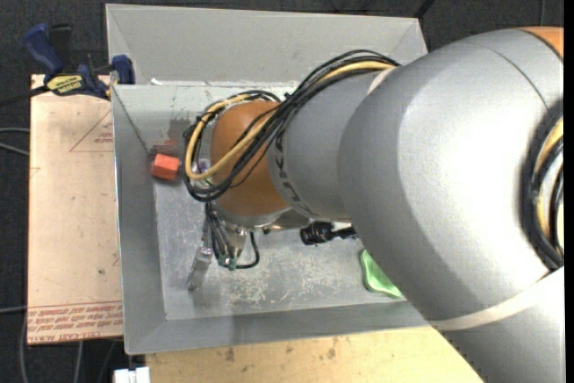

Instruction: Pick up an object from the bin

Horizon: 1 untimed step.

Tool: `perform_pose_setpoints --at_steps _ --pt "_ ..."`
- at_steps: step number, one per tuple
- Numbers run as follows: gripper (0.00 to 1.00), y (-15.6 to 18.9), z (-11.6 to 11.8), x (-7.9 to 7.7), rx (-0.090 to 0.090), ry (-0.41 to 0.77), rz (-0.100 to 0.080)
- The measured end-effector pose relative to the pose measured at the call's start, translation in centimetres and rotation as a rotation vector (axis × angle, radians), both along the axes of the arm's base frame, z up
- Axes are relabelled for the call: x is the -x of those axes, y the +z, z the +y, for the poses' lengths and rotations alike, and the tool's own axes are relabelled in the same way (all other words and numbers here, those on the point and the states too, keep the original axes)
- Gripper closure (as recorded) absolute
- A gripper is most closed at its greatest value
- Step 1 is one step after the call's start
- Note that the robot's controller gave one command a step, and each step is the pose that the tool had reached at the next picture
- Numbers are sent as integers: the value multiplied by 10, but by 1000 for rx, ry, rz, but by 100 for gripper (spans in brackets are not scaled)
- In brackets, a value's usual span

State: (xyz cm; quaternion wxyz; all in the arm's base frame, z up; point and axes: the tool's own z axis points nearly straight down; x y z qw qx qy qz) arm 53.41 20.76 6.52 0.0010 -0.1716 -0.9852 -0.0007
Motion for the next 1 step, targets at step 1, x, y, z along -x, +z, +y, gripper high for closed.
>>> perform_pose_setpoints --at_steps 1 --pt "0 115 -114 2 4 24 -11"
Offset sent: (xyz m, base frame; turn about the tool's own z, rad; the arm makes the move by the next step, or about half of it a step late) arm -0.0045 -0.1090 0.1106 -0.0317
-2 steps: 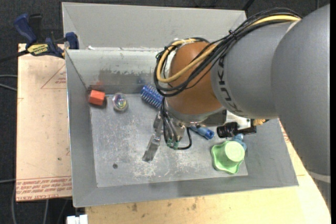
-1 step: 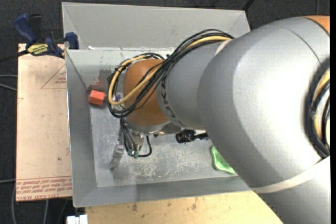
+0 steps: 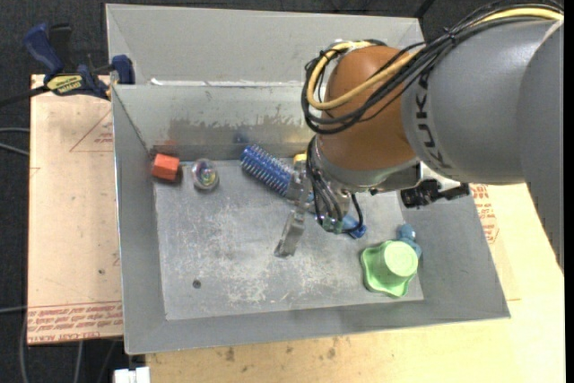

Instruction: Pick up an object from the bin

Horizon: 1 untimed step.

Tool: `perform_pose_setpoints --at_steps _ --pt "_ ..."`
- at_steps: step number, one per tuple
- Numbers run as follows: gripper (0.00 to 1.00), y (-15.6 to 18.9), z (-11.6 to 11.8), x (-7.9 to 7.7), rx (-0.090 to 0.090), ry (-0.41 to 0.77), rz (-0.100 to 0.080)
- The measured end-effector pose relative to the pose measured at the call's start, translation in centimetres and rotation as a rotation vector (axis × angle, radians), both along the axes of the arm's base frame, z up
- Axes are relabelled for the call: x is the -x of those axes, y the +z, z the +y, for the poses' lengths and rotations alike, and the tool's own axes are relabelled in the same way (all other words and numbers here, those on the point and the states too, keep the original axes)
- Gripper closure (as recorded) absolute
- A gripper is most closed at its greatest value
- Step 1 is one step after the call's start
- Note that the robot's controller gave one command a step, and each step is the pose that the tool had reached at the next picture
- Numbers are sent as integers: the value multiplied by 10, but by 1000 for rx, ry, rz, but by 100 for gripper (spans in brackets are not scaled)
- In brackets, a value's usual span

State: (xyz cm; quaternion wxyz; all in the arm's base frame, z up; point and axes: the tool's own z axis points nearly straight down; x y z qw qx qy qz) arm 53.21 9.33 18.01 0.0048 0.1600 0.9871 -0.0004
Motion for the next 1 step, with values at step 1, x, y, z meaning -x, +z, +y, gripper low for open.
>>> perform_pose_setpoints --at_steps 1 --pt "0 -27 -42 -41 -2 -234 6"
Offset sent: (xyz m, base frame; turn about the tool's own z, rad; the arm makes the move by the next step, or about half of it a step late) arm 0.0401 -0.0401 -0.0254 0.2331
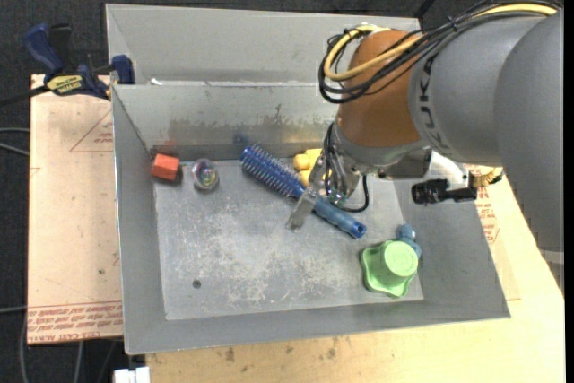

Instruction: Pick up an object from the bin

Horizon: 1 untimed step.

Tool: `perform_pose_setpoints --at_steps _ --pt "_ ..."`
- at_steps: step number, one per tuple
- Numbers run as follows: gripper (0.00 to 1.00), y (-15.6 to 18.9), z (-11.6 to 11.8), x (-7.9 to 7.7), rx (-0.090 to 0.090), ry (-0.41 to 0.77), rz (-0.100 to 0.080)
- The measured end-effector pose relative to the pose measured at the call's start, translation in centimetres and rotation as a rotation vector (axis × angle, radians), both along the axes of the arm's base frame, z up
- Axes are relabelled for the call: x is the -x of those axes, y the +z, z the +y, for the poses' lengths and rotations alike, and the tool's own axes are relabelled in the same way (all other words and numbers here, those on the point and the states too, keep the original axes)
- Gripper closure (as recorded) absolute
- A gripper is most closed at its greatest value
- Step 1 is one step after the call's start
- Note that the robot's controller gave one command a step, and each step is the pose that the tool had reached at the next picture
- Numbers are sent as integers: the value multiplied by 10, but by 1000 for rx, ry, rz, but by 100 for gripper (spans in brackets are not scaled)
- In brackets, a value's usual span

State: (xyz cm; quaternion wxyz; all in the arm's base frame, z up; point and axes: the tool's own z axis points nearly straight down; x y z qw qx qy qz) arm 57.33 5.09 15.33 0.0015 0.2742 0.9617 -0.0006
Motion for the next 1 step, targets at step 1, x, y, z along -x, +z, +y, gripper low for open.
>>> perform_pose_setpoints --at_steps 1 --pt "0 -83 -2 -24 0 -3 -6"
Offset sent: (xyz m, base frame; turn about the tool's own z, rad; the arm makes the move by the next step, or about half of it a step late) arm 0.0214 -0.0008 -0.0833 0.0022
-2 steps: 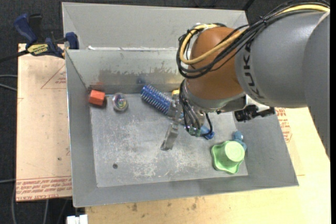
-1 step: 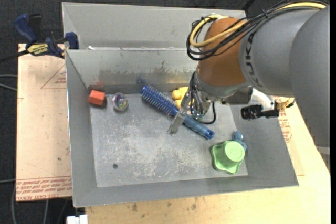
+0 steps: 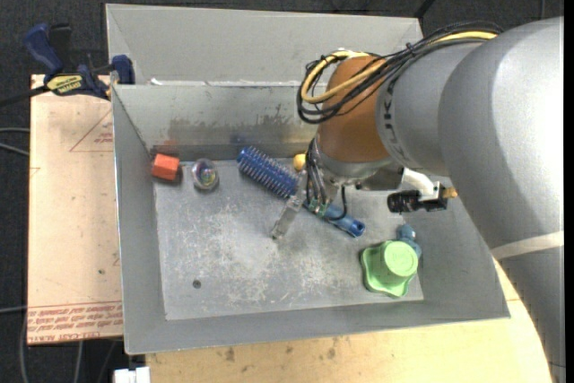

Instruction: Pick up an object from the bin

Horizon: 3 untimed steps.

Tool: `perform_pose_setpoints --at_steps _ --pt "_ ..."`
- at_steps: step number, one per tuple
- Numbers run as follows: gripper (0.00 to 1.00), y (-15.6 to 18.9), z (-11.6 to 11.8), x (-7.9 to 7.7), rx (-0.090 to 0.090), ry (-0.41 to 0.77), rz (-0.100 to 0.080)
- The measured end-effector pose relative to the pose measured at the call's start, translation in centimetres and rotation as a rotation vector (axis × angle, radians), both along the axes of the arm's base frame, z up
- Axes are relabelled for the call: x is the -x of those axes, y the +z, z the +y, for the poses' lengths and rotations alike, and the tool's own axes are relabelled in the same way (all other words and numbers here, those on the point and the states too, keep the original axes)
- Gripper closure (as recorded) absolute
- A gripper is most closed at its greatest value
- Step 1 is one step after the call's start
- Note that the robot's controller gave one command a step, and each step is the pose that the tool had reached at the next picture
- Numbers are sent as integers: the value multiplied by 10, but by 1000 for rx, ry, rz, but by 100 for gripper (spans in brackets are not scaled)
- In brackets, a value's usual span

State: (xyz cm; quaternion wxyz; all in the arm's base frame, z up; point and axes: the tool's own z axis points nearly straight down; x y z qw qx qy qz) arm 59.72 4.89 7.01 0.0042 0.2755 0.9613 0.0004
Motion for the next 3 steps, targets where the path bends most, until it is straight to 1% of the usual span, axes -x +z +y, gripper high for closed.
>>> perform_pose_setpoints --at_steps 1,2,3 --pt "0 2 32 -42 -4 -20 1" --pt "100 -1 30 -39 -1 -22 9" --pt "100 169 37 -29 -4 -61 0"
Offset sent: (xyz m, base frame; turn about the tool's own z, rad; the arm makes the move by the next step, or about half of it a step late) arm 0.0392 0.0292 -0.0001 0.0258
